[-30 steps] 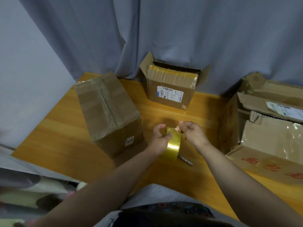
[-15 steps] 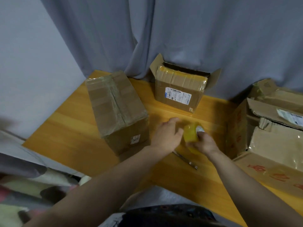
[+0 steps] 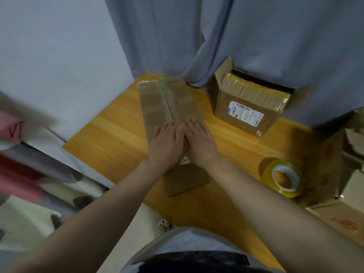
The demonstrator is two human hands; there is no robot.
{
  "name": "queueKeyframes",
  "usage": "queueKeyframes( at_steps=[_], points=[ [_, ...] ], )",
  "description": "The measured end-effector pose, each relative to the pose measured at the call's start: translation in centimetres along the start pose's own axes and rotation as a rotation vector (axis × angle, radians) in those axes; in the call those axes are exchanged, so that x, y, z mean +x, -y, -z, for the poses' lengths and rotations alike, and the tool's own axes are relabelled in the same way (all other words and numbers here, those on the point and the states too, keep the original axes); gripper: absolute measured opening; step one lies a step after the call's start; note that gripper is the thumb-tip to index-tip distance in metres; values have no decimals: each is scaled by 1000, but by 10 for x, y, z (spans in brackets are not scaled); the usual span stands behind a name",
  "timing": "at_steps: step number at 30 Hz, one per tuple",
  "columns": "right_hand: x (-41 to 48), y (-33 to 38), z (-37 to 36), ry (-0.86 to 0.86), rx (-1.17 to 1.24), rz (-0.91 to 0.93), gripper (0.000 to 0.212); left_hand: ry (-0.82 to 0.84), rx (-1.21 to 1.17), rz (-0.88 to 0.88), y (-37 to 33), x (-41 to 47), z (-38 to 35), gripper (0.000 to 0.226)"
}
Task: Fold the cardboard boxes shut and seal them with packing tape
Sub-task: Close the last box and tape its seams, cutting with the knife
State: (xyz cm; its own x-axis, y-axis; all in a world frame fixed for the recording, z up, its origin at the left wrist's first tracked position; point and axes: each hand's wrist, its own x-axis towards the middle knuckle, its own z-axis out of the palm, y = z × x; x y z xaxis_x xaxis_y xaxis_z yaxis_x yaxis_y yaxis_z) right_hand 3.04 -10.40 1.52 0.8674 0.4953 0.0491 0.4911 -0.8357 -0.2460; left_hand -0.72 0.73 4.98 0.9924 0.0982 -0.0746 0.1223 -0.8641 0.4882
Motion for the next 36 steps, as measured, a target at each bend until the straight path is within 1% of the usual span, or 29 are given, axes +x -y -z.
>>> queueKeyframes(
  at_steps=[1, 2, 6, 9, 12, 14, 18, 21, 24, 28, 30, 32, 34, 36],
  points=[
    [0, -1, -7, -24, -61, 11, 60, 41, 32, -7, 4, 2, -1, 51],
    [-3, -1, -11, -52, -69, 11, 64, 81, 78, -17, 9, 7, -2, 52],
    [-4, 0, -18, -184, -19, 6, 51, 165, 248, -16, 23, 44, 0, 54],
    [-3, 2, -18, -214, 12, 11, 47, 160, 370, 8, 34, 90, 9, 56],
    [-3, 0, -20, -247, 28, 5, 46, 165, 434, 23, 47, 136, 16, 60],
    [-2, -2, -22, -269, 29, -2, 47, 161, 450, 15, 52, 164, 19, 62],
    [8, 1, -21, -238, 8, -47, 57, 177, 457, 2, 52, 205, 22, 64],
    [14, 4, -21, -221, -30, -63, 56, 147, 470, -35, 55, 213, 17, 64],
    [14, 6, -21, -222, -60, -64, 49, 152, 505, -93, 55, 197, 17, 63],
    [13, 10, -18, -221, -82, -72, 48, 196, 511, -188, 47, 143, 13, 60],
    [12, 10, -16, -202, -45, -75, 49, 209, 540, -247, 45, 109, 12, 60],
    [12, 8, -9, -181, 4, -78, 50, 234, 525, -265, 43, 78, 11, 58],
    [11, 6, 0, -137, 4, -47, 56, 230, 487, -269, 42, 45, 10, 61],
    [12, -1, 7, -50, -32, -4, 53, 176, 514, -306, 40, 19, 7, 68]
  ],
)
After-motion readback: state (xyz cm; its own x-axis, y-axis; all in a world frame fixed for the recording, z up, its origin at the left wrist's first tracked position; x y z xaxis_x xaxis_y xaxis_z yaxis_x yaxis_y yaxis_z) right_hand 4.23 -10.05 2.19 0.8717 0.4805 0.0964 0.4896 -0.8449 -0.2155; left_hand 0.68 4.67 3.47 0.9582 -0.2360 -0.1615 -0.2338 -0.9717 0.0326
